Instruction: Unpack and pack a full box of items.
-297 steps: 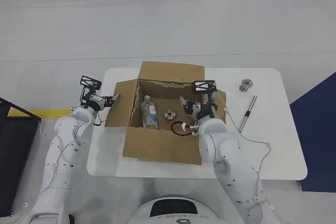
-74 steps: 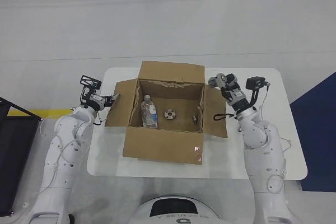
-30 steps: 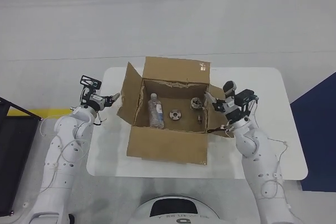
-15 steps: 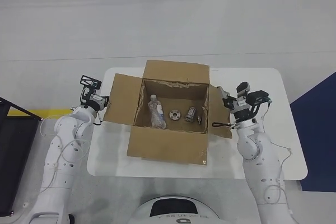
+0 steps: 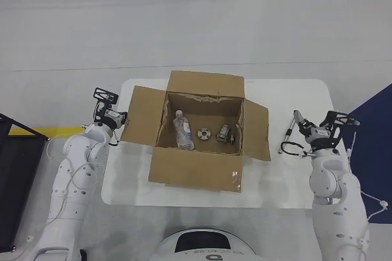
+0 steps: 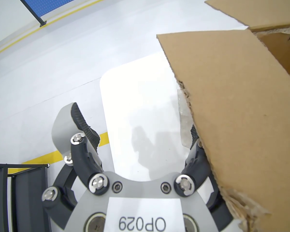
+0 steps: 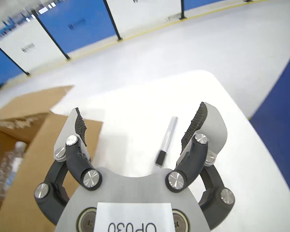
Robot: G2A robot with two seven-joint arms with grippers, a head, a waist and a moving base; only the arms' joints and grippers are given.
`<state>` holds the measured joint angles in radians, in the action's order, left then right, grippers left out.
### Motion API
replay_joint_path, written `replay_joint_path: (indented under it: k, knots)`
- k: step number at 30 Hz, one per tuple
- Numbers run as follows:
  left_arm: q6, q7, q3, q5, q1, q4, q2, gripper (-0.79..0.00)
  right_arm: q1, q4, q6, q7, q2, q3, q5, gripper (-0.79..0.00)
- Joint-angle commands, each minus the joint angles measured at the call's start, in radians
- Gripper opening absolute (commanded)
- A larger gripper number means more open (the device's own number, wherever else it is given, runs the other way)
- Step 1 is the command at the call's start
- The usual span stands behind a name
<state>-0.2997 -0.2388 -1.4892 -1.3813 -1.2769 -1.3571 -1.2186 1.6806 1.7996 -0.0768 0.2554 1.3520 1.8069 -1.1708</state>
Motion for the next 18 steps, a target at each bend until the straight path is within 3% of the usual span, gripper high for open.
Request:
replay_joint_path:
  k: [1,2,3,4,5,6,8,9,14,17,18]
  knots:
    - [0.0,0.0,0.0,0.0,0.0,0.0,0.0,0.0,0.001,0.001,0.018,0.087,-0.001,-0.008,-0.006,-0.123]
    - [0.0,0.0,0.0,0.0,0.0,0.0,0.0,0.0,-0.004,-0.004,0.022,0.116,-0.003,-0.015,-0.028,-0.062]
    - [0.0,0.0,0.0,0.0,0.0,0.0,0.0,0.0,-0.013,-0.017,0.035,0.14,-0.004,-0.026,-0.057,-0.111]
    - [0.0,0.0,0.0,0.0,0.0,0.0,0.0,0.0,-0.023,-0.03,0.041,0.16,-0.004,-0.04,-0.071,-0.172]
    - [0.0,0.0,0.0,0.0,0.0,0.0,0.0,0.0,-0.036,-0.045,0.04,0.179,-0.005,-0.052,-0.081,-0.314]
    - [0.0,0.0,0.0,0.0,0.0,0.0,0.0,0.0,-0.049,-0.065,0.04,0.195,-0.005,-0.062,-0.095,-0.394]
    - [0.0,0.0,0.0,0.0,0.0,0.0,0.0,0.0,-0.101,-0.118,0.06,0.226,-0.006,-0.089,-0.121,-0.376]
    - [0.0,0.0,0.0,0.0,0.0,0.0,0.0,0.0,-0.144,-0.158,0.081,0.245,-0.005,-0.11,-0.144,-0.32]
    - [0.0,0.0,0.0,0.0,0.0,0.0,0.0,0.0,-0.289,-0.349,0.141,0.271,0.0,-0.178,-0.184,-0.36]
    - [0.0,0.0,0.0,0.0,0.0,0.0,0.0,0.0,-0.33,-0.423,0.167,0.268,0.0,-0.189,-0.198,-0.252]
    - [0.0,0.0,0.0,0.0,0.0,0.0,0.0,0.0,-0.336,-0.434,0.169,0.263,0.001,-0.191,-0.194,-0.268]
